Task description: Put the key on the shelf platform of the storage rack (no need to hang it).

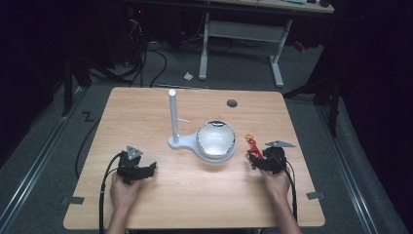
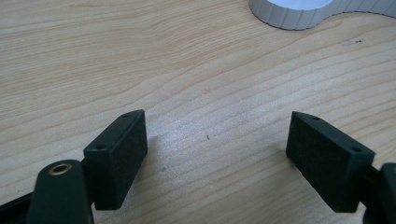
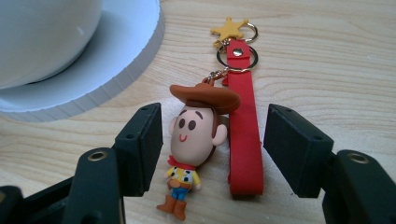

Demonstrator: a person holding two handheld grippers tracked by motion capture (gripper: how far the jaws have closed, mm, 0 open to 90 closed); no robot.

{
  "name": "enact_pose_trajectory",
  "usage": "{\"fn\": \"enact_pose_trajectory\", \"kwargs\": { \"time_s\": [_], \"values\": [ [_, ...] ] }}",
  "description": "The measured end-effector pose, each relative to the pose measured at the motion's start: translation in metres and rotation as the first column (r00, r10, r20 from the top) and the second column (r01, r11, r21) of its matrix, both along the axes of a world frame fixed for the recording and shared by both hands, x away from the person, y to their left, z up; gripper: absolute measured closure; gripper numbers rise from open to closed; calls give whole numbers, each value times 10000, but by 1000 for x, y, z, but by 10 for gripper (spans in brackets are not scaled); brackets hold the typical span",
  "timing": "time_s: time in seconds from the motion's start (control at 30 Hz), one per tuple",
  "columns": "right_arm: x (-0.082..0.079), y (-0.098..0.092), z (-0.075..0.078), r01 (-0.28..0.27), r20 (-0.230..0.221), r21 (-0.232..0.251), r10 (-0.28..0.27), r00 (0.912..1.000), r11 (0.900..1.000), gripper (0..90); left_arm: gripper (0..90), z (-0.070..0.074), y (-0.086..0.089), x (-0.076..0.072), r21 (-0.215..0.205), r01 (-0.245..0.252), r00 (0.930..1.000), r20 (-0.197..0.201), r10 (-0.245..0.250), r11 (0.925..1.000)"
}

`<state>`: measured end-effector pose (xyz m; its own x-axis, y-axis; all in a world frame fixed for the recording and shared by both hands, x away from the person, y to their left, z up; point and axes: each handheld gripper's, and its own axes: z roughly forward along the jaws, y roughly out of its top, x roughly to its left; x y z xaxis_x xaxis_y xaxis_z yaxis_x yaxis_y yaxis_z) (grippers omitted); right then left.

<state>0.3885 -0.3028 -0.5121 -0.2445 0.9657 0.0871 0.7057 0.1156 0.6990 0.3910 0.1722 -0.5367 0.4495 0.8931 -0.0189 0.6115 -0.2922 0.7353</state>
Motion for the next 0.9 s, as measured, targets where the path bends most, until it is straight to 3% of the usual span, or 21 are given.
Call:
{"fn": "enact_pose_trajectory", "kwargs": {
  "time_s": [0.2, 0.4, 0.5, 0.8, 0.83, 0.87, 0.9],
  "values": [
    [6, -2, -8, 100, -311, 140, -96, 9995, 9999, 377, 209, 0, 0, 0, 1, -9, 10000, 9, 9, 10000],
    [8, -2, -10, 66, -306, 161, -61, 9995, 9998, 395, 206, 0, 0, 0, 16, 7, 10000, -5, -7, 10000],
    [7, 0, -10, 8, -248, -235, -14, 9997, 9997, 470, 205, 0, 0, 0, 5, 14, 10000, -2, -14, 10000],
    [7, 4, -9, -372, -160, -908, 359, 9992, 9952, 515, 209, 0, 0, 0, 14, 12, 10000, -3, -12, 10000],
    [6, 5, -9, -422, -143, -1017, 409, 9991, 9939, 538, 209, 0, 0, 0, 24, 20, 10000, -3, -20, 10000],
    [6, 5, -9, -526, -82, -1046, 521, 9986, 9931, 649, 209, 0, 0, 0, 25, 15, 10000, -2, -15, 10000],
    [5, 3, -10, -502, 24, -785, 506, 9987, 9957, 652, 209, 0, 0, 0, 27, 10, 10000, -2, -10, 10000]
  ]
}}
